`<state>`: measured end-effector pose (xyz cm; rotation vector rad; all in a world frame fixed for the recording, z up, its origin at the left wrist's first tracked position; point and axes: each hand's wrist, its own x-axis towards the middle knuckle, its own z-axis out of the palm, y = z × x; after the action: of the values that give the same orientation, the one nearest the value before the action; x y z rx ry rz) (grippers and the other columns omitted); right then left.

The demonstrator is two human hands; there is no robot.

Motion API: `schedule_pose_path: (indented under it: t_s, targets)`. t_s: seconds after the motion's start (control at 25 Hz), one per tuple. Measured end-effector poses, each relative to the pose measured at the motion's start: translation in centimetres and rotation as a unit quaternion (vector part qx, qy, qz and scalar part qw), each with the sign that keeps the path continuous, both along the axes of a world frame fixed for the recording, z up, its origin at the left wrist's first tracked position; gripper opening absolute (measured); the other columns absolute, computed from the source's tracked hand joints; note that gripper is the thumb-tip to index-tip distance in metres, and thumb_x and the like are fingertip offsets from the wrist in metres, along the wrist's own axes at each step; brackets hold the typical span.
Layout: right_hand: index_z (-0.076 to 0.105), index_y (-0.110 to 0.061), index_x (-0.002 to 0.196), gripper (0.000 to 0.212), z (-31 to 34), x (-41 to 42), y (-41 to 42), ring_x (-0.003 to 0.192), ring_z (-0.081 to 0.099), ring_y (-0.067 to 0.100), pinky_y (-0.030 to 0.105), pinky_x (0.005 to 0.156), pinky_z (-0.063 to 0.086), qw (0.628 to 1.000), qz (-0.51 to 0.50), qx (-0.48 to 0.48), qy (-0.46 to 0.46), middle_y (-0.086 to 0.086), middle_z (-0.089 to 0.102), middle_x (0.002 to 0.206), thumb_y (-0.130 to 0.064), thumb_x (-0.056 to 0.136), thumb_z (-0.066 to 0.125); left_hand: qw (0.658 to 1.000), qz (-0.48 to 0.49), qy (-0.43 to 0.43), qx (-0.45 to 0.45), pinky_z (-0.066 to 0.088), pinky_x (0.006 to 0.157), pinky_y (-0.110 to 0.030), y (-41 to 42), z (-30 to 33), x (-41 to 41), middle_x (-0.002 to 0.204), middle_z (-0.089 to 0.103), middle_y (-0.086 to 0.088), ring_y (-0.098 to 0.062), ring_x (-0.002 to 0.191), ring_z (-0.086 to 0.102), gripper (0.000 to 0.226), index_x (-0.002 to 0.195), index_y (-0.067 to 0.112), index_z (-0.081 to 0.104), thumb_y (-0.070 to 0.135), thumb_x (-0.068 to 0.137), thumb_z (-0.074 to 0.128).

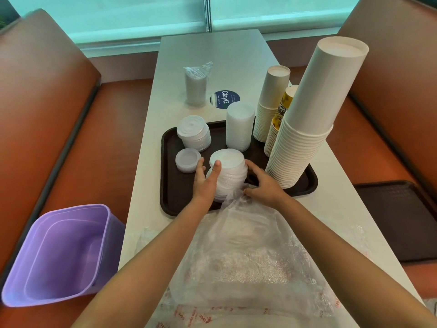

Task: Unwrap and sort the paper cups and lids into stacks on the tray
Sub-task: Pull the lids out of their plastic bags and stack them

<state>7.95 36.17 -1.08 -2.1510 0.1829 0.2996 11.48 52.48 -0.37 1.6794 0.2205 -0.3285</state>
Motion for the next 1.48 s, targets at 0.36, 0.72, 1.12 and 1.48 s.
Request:
schedule_pose_path:
  t_s: [0.36,0.72,1.12,1.48]
  targets:
    - [0.037,-0.028,0.141,0.068,-0.3,0.0,1.2,0.124,0.047,0.013,0.02,0.097,0.041,0.997,0.004,0.04,-0.07,-0.004,0.038,0.148,0.0,0.083,0.06,0.995,0.075,-0.031,-0.05,0.042,0.102,-0.041,-0.9,-0.2,0.3,0.127,0.047,-0.007,-0.026,0.118,0.048,0.026,0.111,0.024,0.047,0.016,0.089,0.059]
    - [0.028,-0.024,0.144,0.071,-1.1,-0.3,1.6,0.128,0.046,0.015,0.032,0.099,0.046,0.995,-0.026,0.055,-0.083,-0.002,0.042,0.145,-0.012,0.086,0.066,0.997,0.057,-0.056,-0.023,0.04,0.095,-0.028,-0.8,-0.4,0.2,0.125,0.04,0.002,-0.016,0.114,0.044,0.055,0.137,0.023,0.035,0.008,0.089,0.059]
    - [0.037,-0.044,0.138,0.053,-1.8,-0.6,2.4,0.125,0.046,0.017,0.039,0.102,0.045,0.995,0.017,0.013,-0.095,-0.007,0.029,0.15,-0.04,0.09,0.06,0.995,-0.022,-0.08,0.048,0.04,0.096,-0.03,0.2,-1.4,-0.4,0.135,0.041,-0.004,-0.02,0.12,0.042,0.06,0.138,0.019,0.034,0.008,0.086,0.06]
    - [0.041,-0.038,0.139,0.051,-1.5,-0.3,2.0,0.121,0.048,0.019,0.034,0.097,0.045,0.992,0.041,-0.077,-0.09,-0.006,0.03,0.149,-0.046,0.091,0.055,0.891,-0.173,-0.243,0.341,0.037,0.095,-0.025,0.3,3.1,7.2,0.126,0.055,-0.009,-0.023,0.115,0.052,0.028,0.119,0.008,0.06,0.008,0.094,0.046]
